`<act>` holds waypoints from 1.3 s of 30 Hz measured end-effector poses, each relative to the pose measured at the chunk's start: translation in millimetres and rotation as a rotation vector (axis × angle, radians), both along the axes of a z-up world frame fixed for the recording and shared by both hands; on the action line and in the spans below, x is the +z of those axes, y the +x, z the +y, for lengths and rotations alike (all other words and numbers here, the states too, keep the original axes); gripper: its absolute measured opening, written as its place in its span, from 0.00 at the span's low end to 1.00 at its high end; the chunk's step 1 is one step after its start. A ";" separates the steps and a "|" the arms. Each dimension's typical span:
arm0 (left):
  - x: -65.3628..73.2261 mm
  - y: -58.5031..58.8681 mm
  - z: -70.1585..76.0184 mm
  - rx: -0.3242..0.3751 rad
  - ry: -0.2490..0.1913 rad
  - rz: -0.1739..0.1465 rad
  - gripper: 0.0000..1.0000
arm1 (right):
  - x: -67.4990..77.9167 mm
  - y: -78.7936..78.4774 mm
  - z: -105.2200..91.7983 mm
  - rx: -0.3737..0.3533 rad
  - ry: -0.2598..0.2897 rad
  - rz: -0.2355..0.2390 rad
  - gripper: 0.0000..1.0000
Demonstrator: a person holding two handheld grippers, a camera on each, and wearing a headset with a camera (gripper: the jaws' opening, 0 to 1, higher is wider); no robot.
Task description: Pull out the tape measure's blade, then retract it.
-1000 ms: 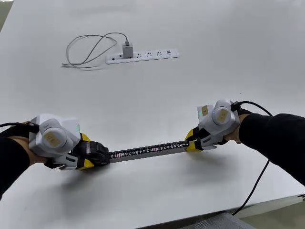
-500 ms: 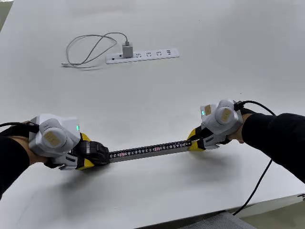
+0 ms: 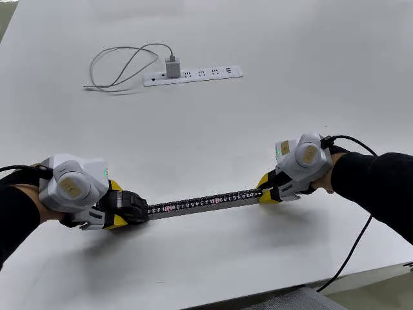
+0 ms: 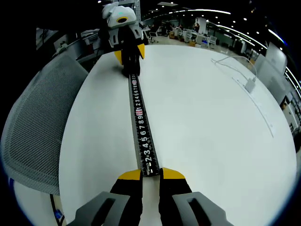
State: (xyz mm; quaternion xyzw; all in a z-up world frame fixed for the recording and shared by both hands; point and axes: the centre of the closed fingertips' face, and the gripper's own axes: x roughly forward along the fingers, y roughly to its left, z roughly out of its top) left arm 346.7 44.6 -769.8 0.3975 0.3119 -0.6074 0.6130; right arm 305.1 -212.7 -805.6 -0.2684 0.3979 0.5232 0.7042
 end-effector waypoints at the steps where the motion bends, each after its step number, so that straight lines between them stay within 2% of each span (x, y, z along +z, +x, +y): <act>1: 0.0 0.1 -0.1 0.000 0.000 -0.001 0.31 | 0.3 -0.3 0.2 0.000 0.000 0.001 0.09; 7: -1.1 1.9 0.0 0.002 -0.006 -0.002 0.31 | 2.3 -2.0 2.7 0.010 -0.007 0.009 0.10; 12: -1.7 3.7 -0.8 -0.002 -0.017 -0.006 0.32 | 2.2 -2.3 2.1 0.055 -0.036 0.007 0.11; 15: -0.8 4.4 -0.8 0.008 -0.025 0.011 0.32 | 1.8 -1.0 2.0 0.060 -0.041 0.017 0.11; 22: 0.3 2.9 -1.6 0.009 -0.026 0.025 0.32 | 1.7 -2.4 3.1 0.052 -0.046 0.024 0.12; 27: 0.7 1.7 -1.7 0.034 -0.028 0.042 0.32 | 2.8 -4.6 5.0 0.058 -0.054 0.022 0.14; 34: 5.9 0.3 -1.0 0.048 -0.033 0.052 0.32 | 6.1 -3.7 10.2 0.075 -0.047 0.003 0.24; 36: 8.6 -0.6 -0.4 0.061 -0.039 0.064 0.36 | 6.9 -3.7 11.7 0.076 -0.044 0.007 0.25; 37: 9.6 -0.4 -0.7 0.061 -0.045 0.061 0.43 | 7.0 -3.8 11.8 0.076 -0.046 0.009 0.26; 39: 10.8 0.7 -0.2 0.066 -0.046 0.060 0.48 | 7.6 -4.4 12.4 0.065 -0.044 0.015 0.31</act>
